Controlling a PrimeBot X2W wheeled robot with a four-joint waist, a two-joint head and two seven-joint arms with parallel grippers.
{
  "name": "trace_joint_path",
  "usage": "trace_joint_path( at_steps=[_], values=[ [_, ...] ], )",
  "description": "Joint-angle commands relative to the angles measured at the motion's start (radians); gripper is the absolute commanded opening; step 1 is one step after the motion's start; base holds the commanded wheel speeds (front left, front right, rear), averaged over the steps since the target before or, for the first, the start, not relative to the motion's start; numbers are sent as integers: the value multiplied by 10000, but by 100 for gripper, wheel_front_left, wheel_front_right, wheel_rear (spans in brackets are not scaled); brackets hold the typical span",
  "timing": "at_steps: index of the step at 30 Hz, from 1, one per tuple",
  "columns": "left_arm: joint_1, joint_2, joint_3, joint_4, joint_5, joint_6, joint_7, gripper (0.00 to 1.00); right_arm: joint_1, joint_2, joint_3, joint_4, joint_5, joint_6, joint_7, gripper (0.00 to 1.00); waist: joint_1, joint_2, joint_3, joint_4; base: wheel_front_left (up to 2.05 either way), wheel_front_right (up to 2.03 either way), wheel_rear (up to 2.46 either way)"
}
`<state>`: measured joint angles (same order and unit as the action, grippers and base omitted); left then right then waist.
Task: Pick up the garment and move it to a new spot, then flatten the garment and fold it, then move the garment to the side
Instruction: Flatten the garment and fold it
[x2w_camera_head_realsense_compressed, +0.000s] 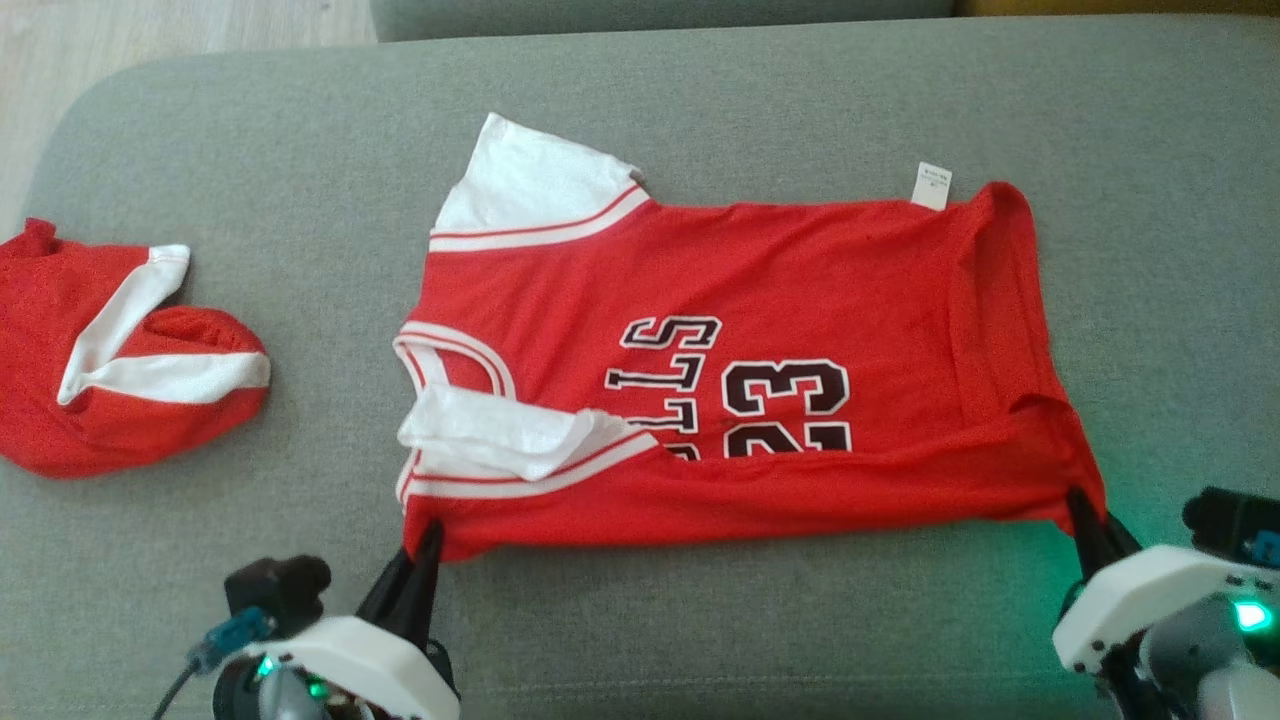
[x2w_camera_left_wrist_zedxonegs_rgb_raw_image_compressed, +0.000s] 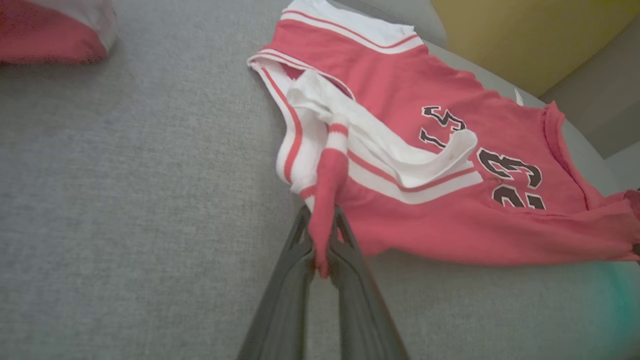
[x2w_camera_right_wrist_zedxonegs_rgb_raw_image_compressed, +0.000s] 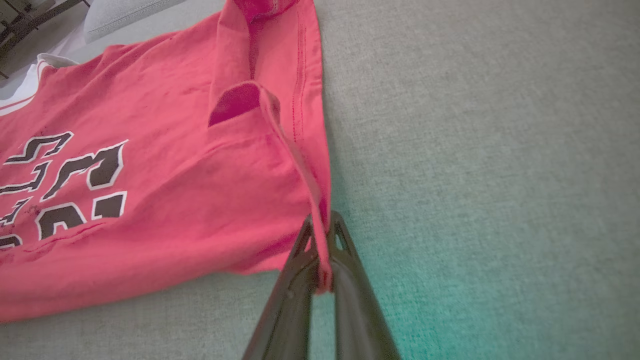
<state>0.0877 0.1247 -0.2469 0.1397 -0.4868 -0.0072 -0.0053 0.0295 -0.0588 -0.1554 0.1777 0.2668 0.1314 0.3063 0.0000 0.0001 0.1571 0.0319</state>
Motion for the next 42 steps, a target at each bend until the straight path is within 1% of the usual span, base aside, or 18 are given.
trace_joint_path(
  at_steps=[1,2,3,4,5,6,8,12,16,19,22,28,36,39,42],
  values=[
    [-153,136,270,-370,-15,35,87,0,-2,-109,92,-442,73,-7,45,0,0,-1,-36,-17,0,0,0],
    [-123,139,224,-345,-27,24,154,7,40,-89,78,-472,94,-7,68,0,0,-1,-61,-31,0,0,0],
    [-123,139,224,-345,-27,24,154,7,40,-89,78,-472,94,-7,68,0,0,-1,-61,-31,0,0,0],
    [-94,137,179,-301,-42,27,243,49,63,-70,73,-524,123,-7,39,11,0,-1,-75,-44,0,0,0],
    [-73,133,154,-261,-54,42,300,100,76,-54,87,-573,150,-7,-7,86,0,-1,-94,-62,0,0,0],
    [-58,149,136,-230,-22,75,315,100,81,-38,95,-641,188,-7,-109,100,0,-1,-120,-85,0,0,0],
    [-59,188,181,-257,163,244,100,100,66,-18,161,-838,206,-7,-388,100,0,-1,-173,-127,0,0,0],
    [-257,320,429,-448,754,711,-843,100,-35,-6,296,-1413,81,-7,-1250,100,0,-1,-308,-191,0,0,0],
    [-489,398,561,-739,1244,1076,-1590,100,-159,4,508,-2038,-112,-7,-1913,100,0,-1,-493,-242,0,0,0],
    [-658,501,634,-978,1498,1260,-1832,100,-247,10,677,-2471,-229,-7,-2246,100,0,-1,-630,-269,0,0,0],
    [-775,608,681,-1124,1606,1351,-1852,100,-257,2,847,-2777,-319,-7,-2375,100,0,-1,-729,-280,0,0,0],
    [-811,722,704,-1248,1666,1474,-1749,100,-111,28,1089,-3038,-441,-7,-2277,100,0,-1,-769,-314,0,0,0],
    [-1033,747,632,-1249,1704,1512,-1781,100,-165,44,1045,-3123,-471,-7,-2224,100,0,-1,-552,-240,0,0,0],
    [-1559,694,589,-1063,1526,1270,-1825,100,-252,50,979,-3212,-458,-7,-2200,100,0,-1,-299,-188,0,0,0],
    [-2482,570,519,-763,1314,959,-1833,100,-423,56,864,-3343,-459,-7,-2168,100,0,-1,141,-153,0,0,0]
  ],
)
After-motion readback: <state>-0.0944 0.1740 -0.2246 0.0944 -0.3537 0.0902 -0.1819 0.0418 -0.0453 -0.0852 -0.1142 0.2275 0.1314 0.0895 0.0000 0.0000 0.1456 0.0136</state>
